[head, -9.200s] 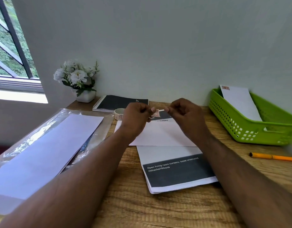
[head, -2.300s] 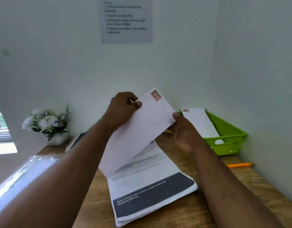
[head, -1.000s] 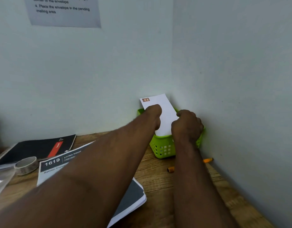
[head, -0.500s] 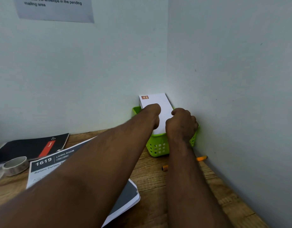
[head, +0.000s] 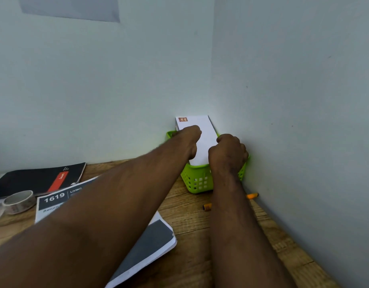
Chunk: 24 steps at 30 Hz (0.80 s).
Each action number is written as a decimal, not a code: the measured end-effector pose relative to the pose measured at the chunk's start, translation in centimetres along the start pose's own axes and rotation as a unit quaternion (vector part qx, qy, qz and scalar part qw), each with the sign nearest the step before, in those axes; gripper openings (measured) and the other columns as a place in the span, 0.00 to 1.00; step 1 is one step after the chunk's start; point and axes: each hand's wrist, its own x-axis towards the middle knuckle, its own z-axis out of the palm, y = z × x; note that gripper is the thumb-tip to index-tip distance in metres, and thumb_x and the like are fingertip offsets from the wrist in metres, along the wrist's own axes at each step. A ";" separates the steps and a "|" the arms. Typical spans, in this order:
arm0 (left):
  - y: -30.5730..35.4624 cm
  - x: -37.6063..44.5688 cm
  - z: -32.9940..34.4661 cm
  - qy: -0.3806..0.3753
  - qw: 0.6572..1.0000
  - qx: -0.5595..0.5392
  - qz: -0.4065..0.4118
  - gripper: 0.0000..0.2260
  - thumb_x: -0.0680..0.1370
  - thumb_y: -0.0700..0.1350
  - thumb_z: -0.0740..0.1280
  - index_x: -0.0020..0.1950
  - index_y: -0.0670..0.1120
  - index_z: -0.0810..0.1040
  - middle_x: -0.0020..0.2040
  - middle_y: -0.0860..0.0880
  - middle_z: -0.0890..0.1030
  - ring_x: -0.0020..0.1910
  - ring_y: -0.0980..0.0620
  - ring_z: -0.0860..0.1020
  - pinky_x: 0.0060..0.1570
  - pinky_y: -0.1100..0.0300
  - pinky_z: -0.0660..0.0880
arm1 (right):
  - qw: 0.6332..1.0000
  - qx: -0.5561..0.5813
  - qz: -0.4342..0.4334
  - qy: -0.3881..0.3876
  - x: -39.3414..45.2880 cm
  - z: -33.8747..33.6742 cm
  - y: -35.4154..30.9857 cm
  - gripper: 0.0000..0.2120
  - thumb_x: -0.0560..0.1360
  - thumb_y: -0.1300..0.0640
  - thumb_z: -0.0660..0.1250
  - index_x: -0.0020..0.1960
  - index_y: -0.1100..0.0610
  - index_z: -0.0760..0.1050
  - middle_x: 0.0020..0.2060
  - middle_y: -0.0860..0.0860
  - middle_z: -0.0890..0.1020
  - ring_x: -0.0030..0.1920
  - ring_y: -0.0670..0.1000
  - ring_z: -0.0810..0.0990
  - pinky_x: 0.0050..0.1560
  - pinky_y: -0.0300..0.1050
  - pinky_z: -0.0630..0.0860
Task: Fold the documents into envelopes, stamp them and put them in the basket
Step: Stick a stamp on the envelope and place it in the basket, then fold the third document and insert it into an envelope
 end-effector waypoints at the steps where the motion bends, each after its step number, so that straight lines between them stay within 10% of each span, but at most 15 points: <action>1: 0.6 0.3 -0.5 -0.010 0.999 -0.029 0.030 0.15 0.78 0.44 0.63 0.62 0.38 0.73 0.59 0.41 0.76 0.57 0.41 0.76 0.49 0.60 0.70 | 1.000 0.009 0.001 0.005 0.0 0.1 0.0 0.15 0.73 0.62 0.62 0.58 0.55 0.78 0.58 0.55 0.78 0.59 0.59 0.74 0.61 0.49 0.67; 4: 1.8 1.5 -2.7 -0.020 0.990 -0.109 0.084 0.38 0.70 0.44 0.67 0.77 0.43 0.56 0.69 0.45 0.73 0.63 0.43 0.75 0.61 0.47 0.72 | 0.998 0.050 0.003 0.027 0.3 0.1 0.1 0.12 0.71 0.57 0.66 0.52 0.58 0.80 0.52 0.57 0.81 0.54 0.60 0.78 0.54 0.49 0.72; 12: -4.6 -4.0 -15.0 0.102 0.951 0.202 0.210 0.24 0.78 0.43 0.68 0.73 0.44 0.68 0.71 0.45 0.70 0.64 0.49 0.73 0.57 0.60 0.68 | 0.972 0.155 -0.154 0.089 -2.1 -1.0 -4.4 0.12 0.73 0.57 0.68 0.53 0.62 0.81 0.50 0.60 0.82 0.53 0.60 0.79 0.55 0.51 0.72; 18: -11.0 -4.9 -22.1 0.144 0.782 0.593 0.126 0.26 0.77 0.63 0.61 0.70 0.51 0.71 0.70 0.45 0.72 0.67 0.43 0.72 0.65 0.47 0.67 | 0.937 0.088 -0.333 -0.063 -8.2 2.2 -8.0 0.10 0.74 0.56 0.67 0.47 0.61 0.83 0.45 0.58 0.83 0.49 0.58 0.80 0.51 0.50 0.74; 24: -13.0 -5.0 -24.6 0.070 0.810 0.552 0.186 0.25 0.76 0.65 0.61 0.67 0.53 0.74 0.64 0.46 0.77 0.60 0.46 0.76 0.61 0.51 0.73 | 0.892 0.033 -0.374 -0.251 -11.7 4.6 -9.0 0.11 0.75 0.52 0.68 0.55 0.54 0.82 0.54 0.52 0.83 0.54 0.51 0.79 0.51 0.40 0.69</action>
